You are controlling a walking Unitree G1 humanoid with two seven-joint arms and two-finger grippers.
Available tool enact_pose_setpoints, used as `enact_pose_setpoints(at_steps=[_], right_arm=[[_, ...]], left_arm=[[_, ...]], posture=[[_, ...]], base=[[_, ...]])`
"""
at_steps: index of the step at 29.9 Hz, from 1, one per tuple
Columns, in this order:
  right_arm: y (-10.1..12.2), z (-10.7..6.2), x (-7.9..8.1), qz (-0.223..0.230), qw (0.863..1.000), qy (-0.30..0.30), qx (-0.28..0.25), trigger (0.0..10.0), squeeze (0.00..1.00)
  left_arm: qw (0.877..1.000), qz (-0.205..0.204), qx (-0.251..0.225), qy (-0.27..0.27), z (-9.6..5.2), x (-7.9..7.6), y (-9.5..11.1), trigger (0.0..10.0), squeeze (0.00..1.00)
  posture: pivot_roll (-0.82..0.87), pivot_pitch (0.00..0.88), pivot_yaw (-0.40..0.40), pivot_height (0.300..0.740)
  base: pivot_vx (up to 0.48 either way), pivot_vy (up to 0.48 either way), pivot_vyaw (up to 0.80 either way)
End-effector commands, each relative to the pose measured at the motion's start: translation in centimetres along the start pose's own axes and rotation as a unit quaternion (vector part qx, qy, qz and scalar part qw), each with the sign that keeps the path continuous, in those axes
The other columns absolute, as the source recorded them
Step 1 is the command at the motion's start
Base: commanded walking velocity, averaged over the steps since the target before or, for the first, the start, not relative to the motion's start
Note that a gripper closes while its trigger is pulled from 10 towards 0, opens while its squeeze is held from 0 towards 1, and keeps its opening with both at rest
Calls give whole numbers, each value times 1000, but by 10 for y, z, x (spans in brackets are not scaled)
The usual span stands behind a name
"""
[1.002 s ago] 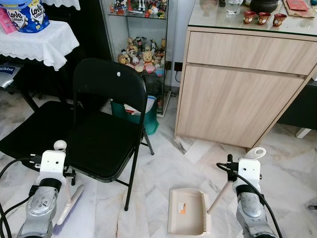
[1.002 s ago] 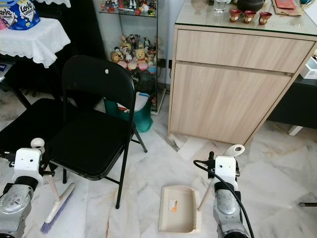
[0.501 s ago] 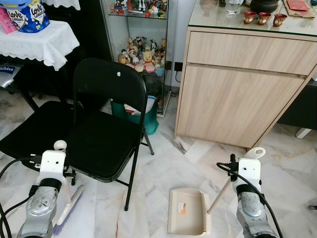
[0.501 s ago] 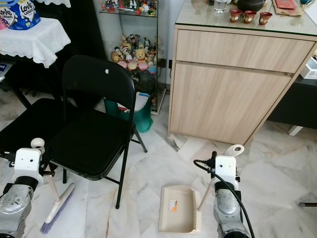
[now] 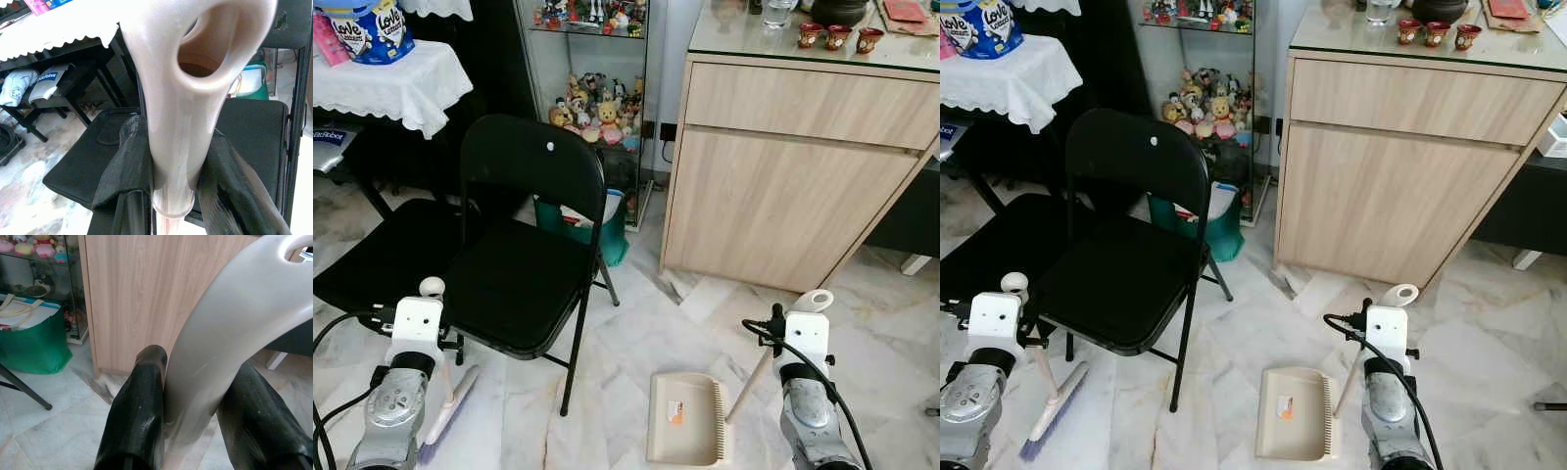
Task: Sweep floor
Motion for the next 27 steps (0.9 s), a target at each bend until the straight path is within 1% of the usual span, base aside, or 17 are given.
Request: enact_pose_setpoints(at_steps=[1, 12, 14, 18, 27], right_arm=[[-2, -1, -3, -4, 1000, -3, 3, 0, 0], [-2, 0, -5, 0, 1000, -6, 2, 0, 0], [-1, 0, -5, 12, 1000, -3, 2, 0, 0], [-1, 1, -5, 7, 1000, -6, 1, 0, 0], [-1, 1, -4, 18, 1000, -5, 5, 0, 0]], left_arm=[[1000, 2, -13, 6, 1, 3, 4, 10000, 0], [1000, -1, -12, 2, 1, 0, 4, 10000, 0], [1000, -2, -13, 0, 1, -2, 4, 10000, 0], [1000, -4, -13, -3, 2, -5, 4, 10000, 0], [1000, -3, -12, -2, 2, -4, 4, 10000, 0]], posture=[[6, 68, 25, 740], [5, 82, 25, 740], [3, 85, 27, 740], [3, 86, 28, 740], [4, 90, 30, 740]], base=[[0, 0, 0], [0, 0, 0], [0, 0, 0], [0, 0, 0], [0, 0, 0]])
Point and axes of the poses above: a point about 5 cm out from each wrist's last joint towards the gripper, its own z axis pointing out of the wrist towards the gripper, its own y axis along the axis of the wrist's last joint, x = y × z, the point moved 2 cm from there along z, pointing out of the wrist towards the gripper, and after that the axes turned 7 degrees about -z, right-handed, at the moved point
